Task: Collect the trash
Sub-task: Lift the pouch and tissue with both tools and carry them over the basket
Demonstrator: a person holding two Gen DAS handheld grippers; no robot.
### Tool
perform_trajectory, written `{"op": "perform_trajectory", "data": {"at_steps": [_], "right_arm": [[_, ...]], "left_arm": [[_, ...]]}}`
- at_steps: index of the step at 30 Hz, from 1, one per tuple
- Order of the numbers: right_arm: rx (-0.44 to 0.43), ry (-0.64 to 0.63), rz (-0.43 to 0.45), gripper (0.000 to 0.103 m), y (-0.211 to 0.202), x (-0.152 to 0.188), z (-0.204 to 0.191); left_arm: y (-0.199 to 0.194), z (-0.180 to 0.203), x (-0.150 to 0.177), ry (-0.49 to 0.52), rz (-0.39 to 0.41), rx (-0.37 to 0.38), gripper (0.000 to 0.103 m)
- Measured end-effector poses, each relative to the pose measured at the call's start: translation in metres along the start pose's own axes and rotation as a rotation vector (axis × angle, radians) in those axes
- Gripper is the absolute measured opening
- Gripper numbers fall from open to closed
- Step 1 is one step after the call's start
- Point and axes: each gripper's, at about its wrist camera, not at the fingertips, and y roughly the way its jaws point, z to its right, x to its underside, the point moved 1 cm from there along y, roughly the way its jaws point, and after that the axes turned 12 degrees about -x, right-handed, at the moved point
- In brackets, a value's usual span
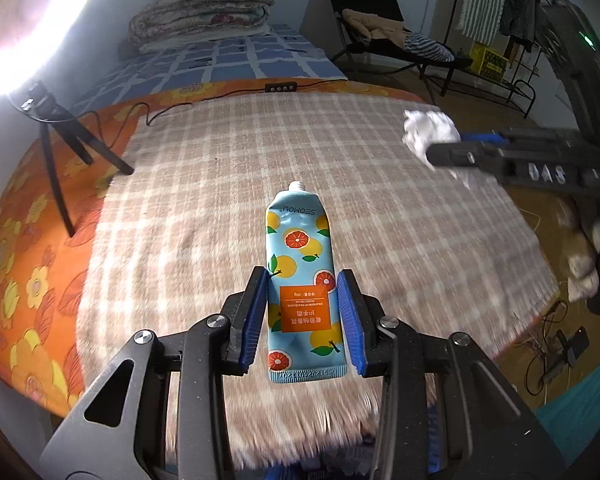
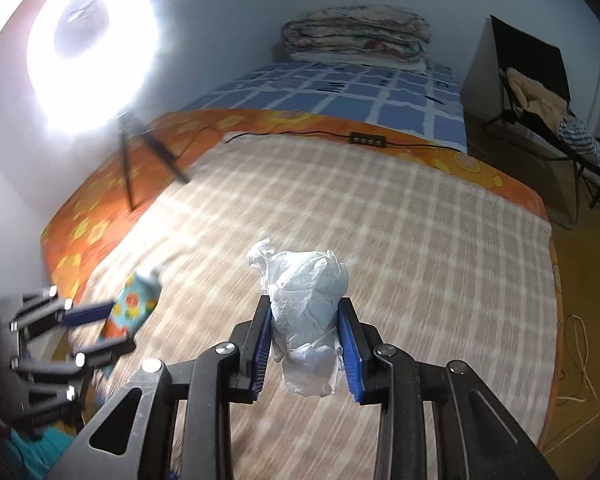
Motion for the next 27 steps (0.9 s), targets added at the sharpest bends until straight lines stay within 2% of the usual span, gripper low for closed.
{"op": "perform_trajectory", "data": {"at_steps": [10, 16, 27], "right_arm": [[-0.050, -0.047, 0.001, 0.032, -0.048, 0.068, -0.060], [-0.060, -0.070, -0.014, 0.032, -0.064, 0.111, -0.091], [-0.077, -0.084, -0.082, 0.032, -0.061, 0.181, -0.132]], "left_arm": [[-0.053, 0.003, 0.046, 0.013, 0.018, 0.018, 0.036], [-0.071, 0.005, 0.077, 0.019, 0.010, 0.030, 0.036], [-0.066, 0.005, 0.137, 0.023, -0.082, 0.051, 0.036]]}}
